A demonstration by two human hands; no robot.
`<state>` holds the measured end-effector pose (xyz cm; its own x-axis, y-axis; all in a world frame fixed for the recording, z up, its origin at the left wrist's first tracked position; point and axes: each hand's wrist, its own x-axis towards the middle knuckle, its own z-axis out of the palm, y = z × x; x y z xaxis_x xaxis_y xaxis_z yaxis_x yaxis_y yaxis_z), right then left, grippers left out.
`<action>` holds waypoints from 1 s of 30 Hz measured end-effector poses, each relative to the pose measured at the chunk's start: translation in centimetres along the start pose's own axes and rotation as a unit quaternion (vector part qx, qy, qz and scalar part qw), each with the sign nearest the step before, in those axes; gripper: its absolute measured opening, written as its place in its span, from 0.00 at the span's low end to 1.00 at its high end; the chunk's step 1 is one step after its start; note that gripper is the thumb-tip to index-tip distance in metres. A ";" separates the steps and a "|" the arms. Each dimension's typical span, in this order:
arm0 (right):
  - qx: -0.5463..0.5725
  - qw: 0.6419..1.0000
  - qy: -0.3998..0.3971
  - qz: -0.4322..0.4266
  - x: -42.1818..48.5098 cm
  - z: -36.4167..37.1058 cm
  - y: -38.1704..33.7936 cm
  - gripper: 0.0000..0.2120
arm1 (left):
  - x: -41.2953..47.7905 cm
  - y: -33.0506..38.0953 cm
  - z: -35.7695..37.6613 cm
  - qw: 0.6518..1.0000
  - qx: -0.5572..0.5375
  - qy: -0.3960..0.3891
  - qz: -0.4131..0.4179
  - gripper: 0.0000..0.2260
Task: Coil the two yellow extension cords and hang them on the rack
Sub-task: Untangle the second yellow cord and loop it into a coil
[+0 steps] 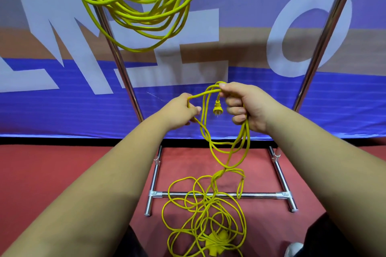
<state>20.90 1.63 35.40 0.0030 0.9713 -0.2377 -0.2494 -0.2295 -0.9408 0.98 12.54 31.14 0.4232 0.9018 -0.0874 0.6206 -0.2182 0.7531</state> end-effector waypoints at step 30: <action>-0.075 0.996 -0.039 -0.017 -0.6 -0.9 0.2 0.19 | -0.1 4.2 0.2 0.915 0.317 0.200 0.151 0.29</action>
<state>21.74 0.95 35.16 -0.0666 0.9794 -0.1906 -0.1028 -0.1967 -0.9751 3.63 11.48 34.18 0.4418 0.8018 0.4024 0.8274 -0.5376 0.1627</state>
